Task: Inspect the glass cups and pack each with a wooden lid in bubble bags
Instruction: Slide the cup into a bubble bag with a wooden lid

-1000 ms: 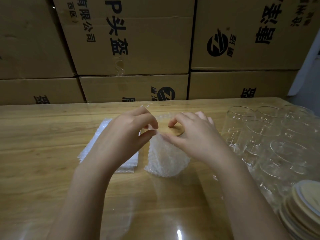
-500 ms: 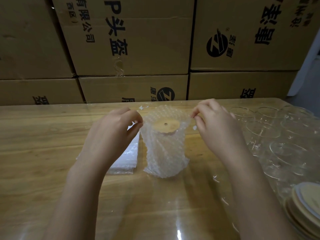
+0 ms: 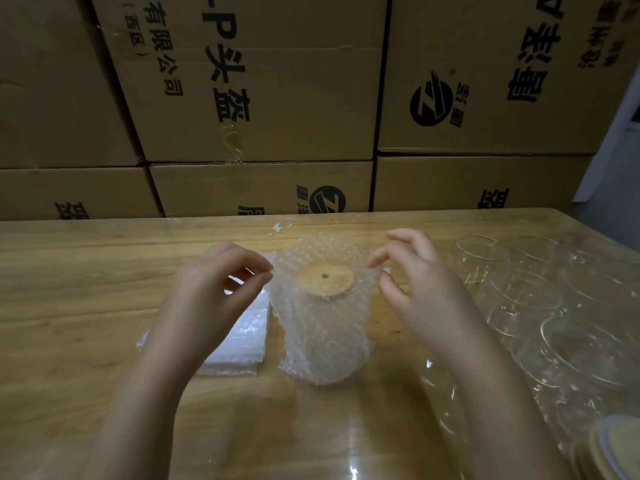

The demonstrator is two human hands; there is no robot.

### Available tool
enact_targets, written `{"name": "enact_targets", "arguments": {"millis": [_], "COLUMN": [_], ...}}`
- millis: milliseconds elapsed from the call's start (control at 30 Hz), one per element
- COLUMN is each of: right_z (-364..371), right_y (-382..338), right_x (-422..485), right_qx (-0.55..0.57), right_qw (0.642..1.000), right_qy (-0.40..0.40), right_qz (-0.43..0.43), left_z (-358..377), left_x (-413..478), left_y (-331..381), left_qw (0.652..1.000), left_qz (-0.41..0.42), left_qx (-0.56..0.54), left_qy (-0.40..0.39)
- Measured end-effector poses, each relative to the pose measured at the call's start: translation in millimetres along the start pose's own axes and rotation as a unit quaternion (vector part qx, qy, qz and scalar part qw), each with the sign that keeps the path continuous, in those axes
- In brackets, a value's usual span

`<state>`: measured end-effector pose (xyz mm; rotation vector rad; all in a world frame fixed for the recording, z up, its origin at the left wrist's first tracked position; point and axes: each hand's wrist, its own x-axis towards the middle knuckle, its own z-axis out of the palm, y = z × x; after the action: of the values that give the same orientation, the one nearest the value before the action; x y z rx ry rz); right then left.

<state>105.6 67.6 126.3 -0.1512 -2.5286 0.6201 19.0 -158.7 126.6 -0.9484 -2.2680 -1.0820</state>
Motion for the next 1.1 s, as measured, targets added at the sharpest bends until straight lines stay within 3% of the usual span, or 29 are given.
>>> {"name": "enact_targets", "arguments": {"millis": [100,267,333,767,867,1000,1100], "right_z": [0.5,5.9,7.1,33.0,45.0,77.1,117.1], "right_y": [-1.9,-6.3,-6.0,-6.9,-8.5,-9.4,-8.3], "right_x": [0.2,1.7,2.4,2.3,0.6,-1.3,-15.2], "right_qx": [0.075,0.084,0.086,0.196,0.293,0.448,0.451], "right_qw": [0.996,0.994,0.992,0.957,0.912,0.798,0.824], "right_qy": [0.049,0.073,0.091,0.210,0.273,0.356,0.258], "right_qz": [-0.012,-0.007,0.000,0.030,0.089,0.187,0.224], "left_z": [1.1,22.6,40.5,83.5,78.5,61.5,42.7], "left_x": [-0.1,-6.5,-10.3,-14.3,-4.4,30.5,71.1], "left_y": [-2.5,-18.5,-21.9,-21.2,-19.2,-20.0,-25.3], "left_qw": [0.992,0.930,0.915,0.931,0.935,0.922,0.920], "left_qz": [-0.058,-0.168,-0.174,-0.169,-0.164,-0.196,-0.190], "left_qx": [-0.111,-0.188,-0.203,-0.269,-0.269,-0.322,-0.342], "left_qy": [-0.027,-0.268,-0.302,-0.180,-0.162,-0.092,0.006]}}
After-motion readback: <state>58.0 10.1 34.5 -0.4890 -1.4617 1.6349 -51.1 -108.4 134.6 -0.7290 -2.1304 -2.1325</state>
